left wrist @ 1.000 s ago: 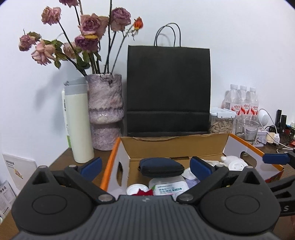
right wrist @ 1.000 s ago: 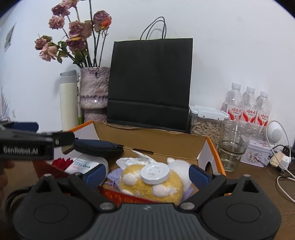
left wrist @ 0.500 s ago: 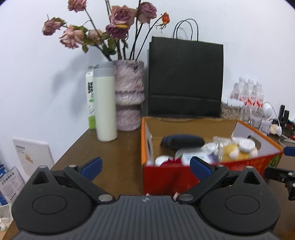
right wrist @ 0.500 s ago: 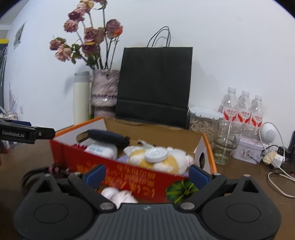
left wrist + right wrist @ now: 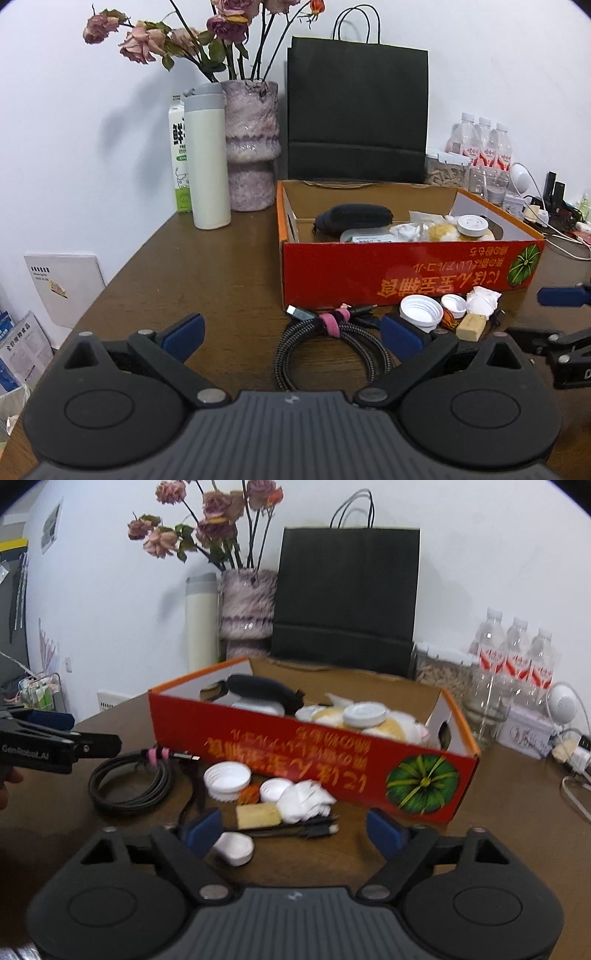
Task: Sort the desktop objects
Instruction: 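Grasp the small white oval plastic piece from the desk with the right gripper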
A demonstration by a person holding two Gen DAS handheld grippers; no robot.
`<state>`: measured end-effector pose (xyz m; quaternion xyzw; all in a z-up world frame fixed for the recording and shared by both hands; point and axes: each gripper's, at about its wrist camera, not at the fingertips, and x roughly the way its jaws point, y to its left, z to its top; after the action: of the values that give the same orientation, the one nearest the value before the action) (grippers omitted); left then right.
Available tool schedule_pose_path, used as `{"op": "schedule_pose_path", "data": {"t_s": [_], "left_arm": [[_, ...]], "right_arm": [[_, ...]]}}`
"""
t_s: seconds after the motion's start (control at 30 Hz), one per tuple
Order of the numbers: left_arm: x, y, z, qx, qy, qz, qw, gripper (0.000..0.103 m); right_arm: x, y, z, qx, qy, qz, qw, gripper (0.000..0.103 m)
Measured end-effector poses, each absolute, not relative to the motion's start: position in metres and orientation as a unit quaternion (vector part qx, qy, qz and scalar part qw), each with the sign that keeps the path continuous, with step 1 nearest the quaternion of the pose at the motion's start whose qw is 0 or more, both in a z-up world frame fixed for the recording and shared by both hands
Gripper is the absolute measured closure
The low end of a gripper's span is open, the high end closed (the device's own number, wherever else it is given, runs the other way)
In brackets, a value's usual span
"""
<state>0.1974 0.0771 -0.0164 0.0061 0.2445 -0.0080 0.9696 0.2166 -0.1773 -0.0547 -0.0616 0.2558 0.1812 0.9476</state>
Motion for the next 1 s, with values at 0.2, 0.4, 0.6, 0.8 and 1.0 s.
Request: {"op": "schedule_pose_path", "data": {"t_s": [0.2, 0.4, 0.6, 0.8, 1.0], "left_arm": [[0.198, 0.077, -0.021, 0.000, 0.257, -0.016, 0.966, 0.000], [0.199, 0.076, -0.024, -0.001, 0.264, -0.017, 0.964, 0.000], [0.198, 0.076, -0.023, -0.003, 0.262, -0.020, 0.965, 0.000], [0.197, 0.073, -0.024, 0.004, 0.264, -0.024, 0.964, 0.000], [0.198, 0.071, -0.027, 0.008, 0.269, -0.027, 0.963, 0.000]], "right_arm": [[0.214, -0.163, -0.060, -0.055, 0.279, 0.180, 0.942, 0.027], [0.222, -0.156, -0.068, -0.036, 0.318, 0.170, 0.932, 0.049], [0.218, -0.148, -0.069, -0.047, 0.314, 0.164, 0.934, 0.070], [0.213, -0.143, -0.067, -0.049, 0.310, 0.167, 0.935, 0.077], [0.207, -0.147, -0.065, -0.047, 0.301, 0.150, 0.940, 0.077]]}}
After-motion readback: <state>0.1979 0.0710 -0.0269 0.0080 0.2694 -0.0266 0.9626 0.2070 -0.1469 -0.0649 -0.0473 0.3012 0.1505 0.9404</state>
